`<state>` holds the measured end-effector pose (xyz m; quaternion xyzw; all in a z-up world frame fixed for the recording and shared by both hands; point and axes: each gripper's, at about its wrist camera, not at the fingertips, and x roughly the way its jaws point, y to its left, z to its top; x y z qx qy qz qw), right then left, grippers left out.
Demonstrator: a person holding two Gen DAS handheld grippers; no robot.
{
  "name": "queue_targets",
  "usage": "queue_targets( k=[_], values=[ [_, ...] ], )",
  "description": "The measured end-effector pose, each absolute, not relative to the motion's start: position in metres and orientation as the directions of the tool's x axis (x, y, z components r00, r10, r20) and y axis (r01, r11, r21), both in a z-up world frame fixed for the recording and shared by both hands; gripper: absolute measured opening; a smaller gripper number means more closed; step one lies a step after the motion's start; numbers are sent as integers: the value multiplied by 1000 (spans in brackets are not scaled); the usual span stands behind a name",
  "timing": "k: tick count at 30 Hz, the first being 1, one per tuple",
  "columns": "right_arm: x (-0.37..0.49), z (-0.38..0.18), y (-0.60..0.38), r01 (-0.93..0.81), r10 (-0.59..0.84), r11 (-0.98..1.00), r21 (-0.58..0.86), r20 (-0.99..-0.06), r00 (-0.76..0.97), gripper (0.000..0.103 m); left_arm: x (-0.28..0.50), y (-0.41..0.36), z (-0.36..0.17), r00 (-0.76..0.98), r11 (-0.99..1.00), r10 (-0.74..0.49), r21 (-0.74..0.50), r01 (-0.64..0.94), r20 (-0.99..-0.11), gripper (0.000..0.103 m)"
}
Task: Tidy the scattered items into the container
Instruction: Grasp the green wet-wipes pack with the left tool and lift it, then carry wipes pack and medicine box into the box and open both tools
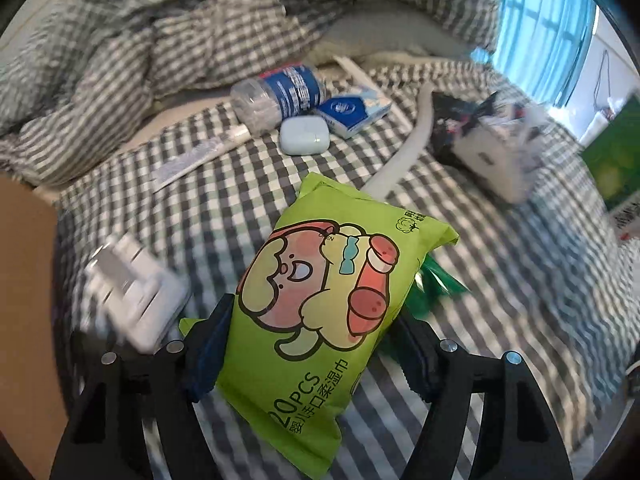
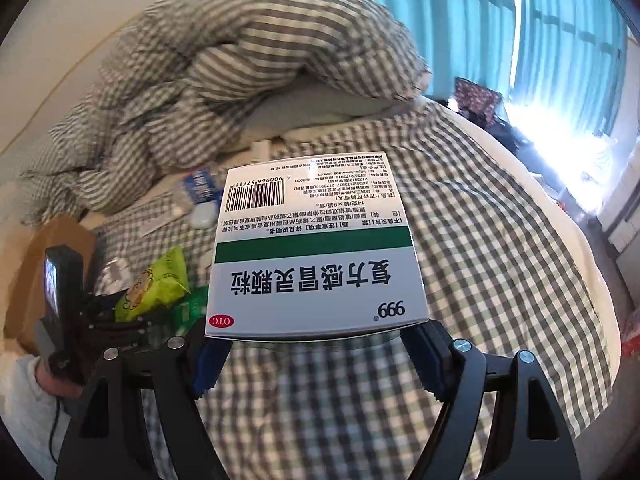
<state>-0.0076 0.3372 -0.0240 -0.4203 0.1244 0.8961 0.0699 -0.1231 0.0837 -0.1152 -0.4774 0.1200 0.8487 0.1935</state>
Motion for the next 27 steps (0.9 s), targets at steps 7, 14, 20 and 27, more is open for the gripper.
queue_targets(
  k=[7, 14, 20, 27],
  values=[
    [-11, -10, 263, -70, -95, -981, 181, -761, -642, 77, -70, 36, -74, -538, -954, 187, -23, -298, -822, 74],
    [-24, -5, 161, 123, -202, -979, 161, -772, -603, 77, -55, -41, -18, -629, -992, 91, -13, -127, -772, 74],
    [-48, 36, 64, 301, -298, -945, 127, -712, -636, 77, -56, -126, 27, -700, -999, -47, 36, 31, -713, 75],
    [-84, 35, -39, 438, -364, -894, 97, -728, -581, 77, -59, -212, 37, -682, -980, -148, 11, 200, -716, 75]
  ],
)
